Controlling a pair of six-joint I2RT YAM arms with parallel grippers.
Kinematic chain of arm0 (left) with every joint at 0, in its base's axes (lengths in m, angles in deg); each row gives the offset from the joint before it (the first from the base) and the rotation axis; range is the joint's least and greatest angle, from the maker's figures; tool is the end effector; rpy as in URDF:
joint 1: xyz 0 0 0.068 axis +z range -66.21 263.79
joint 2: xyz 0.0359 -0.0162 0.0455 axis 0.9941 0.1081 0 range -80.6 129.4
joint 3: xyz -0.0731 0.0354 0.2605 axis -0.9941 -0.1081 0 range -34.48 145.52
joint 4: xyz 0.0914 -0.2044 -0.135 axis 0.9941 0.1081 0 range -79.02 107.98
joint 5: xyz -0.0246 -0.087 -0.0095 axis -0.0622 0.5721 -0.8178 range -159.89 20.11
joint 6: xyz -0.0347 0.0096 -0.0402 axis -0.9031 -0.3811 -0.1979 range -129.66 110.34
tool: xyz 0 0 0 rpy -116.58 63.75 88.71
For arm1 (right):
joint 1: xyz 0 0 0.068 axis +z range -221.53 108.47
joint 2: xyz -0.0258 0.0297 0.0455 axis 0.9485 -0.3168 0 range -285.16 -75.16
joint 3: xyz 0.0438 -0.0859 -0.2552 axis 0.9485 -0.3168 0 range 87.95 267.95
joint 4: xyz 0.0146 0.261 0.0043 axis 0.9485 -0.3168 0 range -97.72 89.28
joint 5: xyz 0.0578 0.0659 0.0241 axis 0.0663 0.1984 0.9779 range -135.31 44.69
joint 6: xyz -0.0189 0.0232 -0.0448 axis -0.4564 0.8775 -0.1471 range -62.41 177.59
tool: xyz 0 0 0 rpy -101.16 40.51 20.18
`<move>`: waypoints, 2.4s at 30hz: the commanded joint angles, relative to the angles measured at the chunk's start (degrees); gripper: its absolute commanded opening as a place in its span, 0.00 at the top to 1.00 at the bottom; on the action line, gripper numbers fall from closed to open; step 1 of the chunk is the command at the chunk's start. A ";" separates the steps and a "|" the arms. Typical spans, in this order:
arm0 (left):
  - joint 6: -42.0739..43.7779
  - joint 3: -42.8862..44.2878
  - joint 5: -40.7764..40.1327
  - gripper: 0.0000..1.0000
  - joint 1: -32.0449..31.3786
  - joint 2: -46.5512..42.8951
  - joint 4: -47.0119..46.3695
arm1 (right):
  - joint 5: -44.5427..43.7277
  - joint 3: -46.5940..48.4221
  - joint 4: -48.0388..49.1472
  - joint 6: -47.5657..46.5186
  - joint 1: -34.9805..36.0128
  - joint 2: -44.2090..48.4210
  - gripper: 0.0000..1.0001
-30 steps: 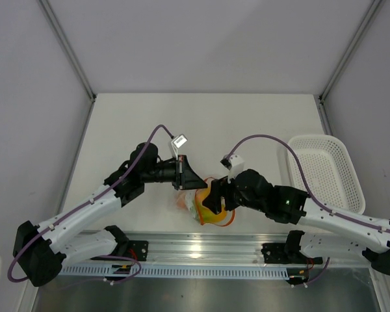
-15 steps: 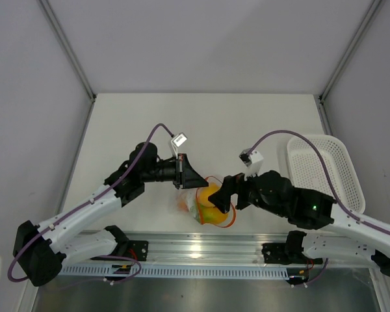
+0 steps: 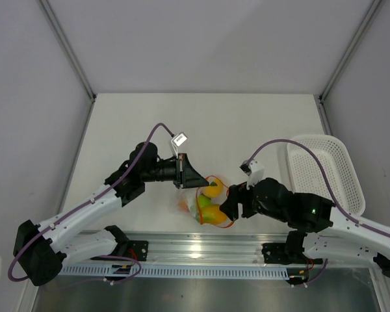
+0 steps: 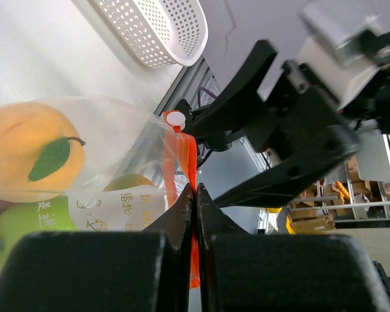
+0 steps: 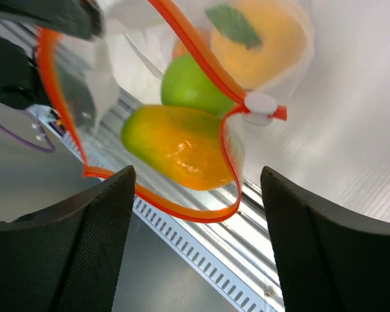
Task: Place the food in the zip-top bag and seal the zipper
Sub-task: Place the fake fruit in the zipper food storage bag, then adjust the zipper food storage bag at the center of the board.
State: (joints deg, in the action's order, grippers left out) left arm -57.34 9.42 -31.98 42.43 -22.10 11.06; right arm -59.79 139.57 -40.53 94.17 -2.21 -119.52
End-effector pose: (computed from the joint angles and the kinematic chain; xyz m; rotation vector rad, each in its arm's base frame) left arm 0.1605 -0.1705 0.3090 0.4313 2.0849 -1.6177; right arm 0.0641 0.1447 0.3302 -0.4789 2.1796 0.8033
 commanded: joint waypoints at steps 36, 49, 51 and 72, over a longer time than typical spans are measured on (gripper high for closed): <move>14.11 8.05 -7.86 0.99 -4.51 -5.95 21.98 | 9.47 -1.77 10.01 16.32 -1.64 -1.08 1.00; 16.22 8.66 -3.11 0.99 -4.78 -4.01 19.00 | 4.73 -3.72 14.15 22.57 1.61 -1.08 1.00; 16.22 8.66 -2.84 0.99 -5.04 -4.01 18.56 | 4.11 -2.49 13.80 23.27 1.61 -2.48 1.00; 27.11 12.35 -17.23 0.14 -17.25 -4.89 25.93 | -8.63 2.26 11.08 44.80 3.98 -6.70 1.00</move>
State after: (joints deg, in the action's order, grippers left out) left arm -33.62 19.47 -42.89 27.59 -27.45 35.30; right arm -63.63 138.30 -29.54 132.51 0.80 -125.35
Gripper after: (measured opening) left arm 0.855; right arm 0.003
